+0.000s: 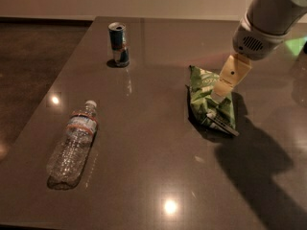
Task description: Pick green jalapeno chip bag
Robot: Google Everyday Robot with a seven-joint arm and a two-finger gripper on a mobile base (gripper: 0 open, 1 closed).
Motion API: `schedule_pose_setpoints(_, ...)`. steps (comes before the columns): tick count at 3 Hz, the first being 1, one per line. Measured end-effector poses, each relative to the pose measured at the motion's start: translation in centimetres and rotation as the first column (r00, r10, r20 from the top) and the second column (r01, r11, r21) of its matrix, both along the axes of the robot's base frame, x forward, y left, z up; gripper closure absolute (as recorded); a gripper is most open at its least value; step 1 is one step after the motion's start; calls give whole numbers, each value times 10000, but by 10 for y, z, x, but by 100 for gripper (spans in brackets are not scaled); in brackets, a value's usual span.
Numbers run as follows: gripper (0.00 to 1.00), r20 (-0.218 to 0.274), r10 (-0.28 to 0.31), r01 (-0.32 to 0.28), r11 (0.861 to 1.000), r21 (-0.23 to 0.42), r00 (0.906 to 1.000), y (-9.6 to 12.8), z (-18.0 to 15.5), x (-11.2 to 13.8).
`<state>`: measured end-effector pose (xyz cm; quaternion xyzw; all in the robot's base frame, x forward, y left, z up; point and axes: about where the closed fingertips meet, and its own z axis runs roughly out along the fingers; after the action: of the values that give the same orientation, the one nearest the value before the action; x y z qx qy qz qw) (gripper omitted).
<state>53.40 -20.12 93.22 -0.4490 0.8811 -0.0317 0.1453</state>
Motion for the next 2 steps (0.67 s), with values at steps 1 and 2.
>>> schedule_pose_setpoints(1, 0, -670, -585, 624, 9964, 572, 9960, 13, -25, 22)
schedule_pose_setpoints(2, 0, -1237, -884, 984, 9921, 775, 9884, 20, -42, 29)
